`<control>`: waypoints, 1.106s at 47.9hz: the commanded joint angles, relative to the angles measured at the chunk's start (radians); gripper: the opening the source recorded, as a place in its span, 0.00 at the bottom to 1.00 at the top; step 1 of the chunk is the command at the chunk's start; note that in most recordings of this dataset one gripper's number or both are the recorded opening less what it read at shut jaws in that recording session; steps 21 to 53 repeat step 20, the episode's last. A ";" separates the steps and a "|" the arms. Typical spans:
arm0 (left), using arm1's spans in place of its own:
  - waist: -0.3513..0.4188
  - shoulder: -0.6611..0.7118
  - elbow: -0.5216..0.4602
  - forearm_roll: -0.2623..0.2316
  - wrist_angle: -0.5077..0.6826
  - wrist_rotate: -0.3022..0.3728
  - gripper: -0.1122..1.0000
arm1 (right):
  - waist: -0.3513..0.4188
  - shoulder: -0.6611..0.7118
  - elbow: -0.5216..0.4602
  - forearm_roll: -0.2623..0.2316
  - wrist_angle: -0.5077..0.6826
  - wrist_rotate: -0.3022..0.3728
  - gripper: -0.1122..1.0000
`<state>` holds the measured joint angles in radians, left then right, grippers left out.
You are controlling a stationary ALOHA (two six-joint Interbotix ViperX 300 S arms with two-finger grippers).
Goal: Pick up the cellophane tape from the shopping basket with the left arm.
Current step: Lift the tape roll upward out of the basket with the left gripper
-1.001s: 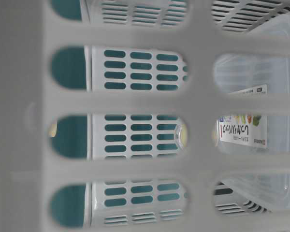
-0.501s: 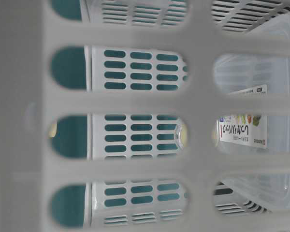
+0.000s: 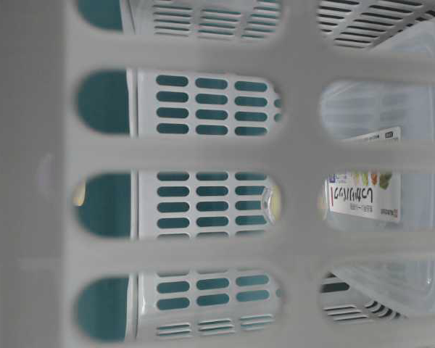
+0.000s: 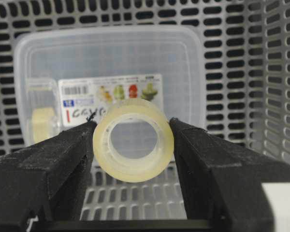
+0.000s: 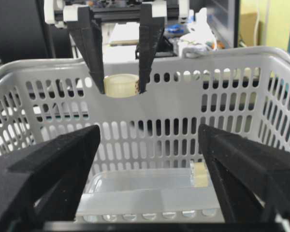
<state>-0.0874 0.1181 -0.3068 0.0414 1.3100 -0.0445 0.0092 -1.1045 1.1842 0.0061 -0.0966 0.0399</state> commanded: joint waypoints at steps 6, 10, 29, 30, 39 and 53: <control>-0.003 -0.017 -0.015 0.003 -0.003 0.002 0.55 | 0.009 0.005 -0.008 0.003 0.025 0.000 0.81; -0.002 -0.017 -0.011 0.003 -0.003 0.000 0.55 | 0.015 0.003 -0.008 0.003 0.058 0.000 0.81; -0.003 -0.017 -0.008 0.003 -0.003 0.002 0.55 | 0.032 -0.018 -0.014 0.003 0.115 -0.003 0.81; -0.003 -0.017 -0.008 0.003 -0.003 0.002 0.55 | 0.032 -0.018 -0.014 0.003 0.115 -0.003 0.81; -0.003 -0.017 -0.008 0.003 -0.003 0.002 0.55 | 0.032 -0.018 -0.014 0.003 0.115 -0.003 0.81; -0.003 -0.017 -0.008 0.003 -0.003 0.002 0.55 | 0.032 -0.018 -0.014 0.003 0.115 -0.003 0.81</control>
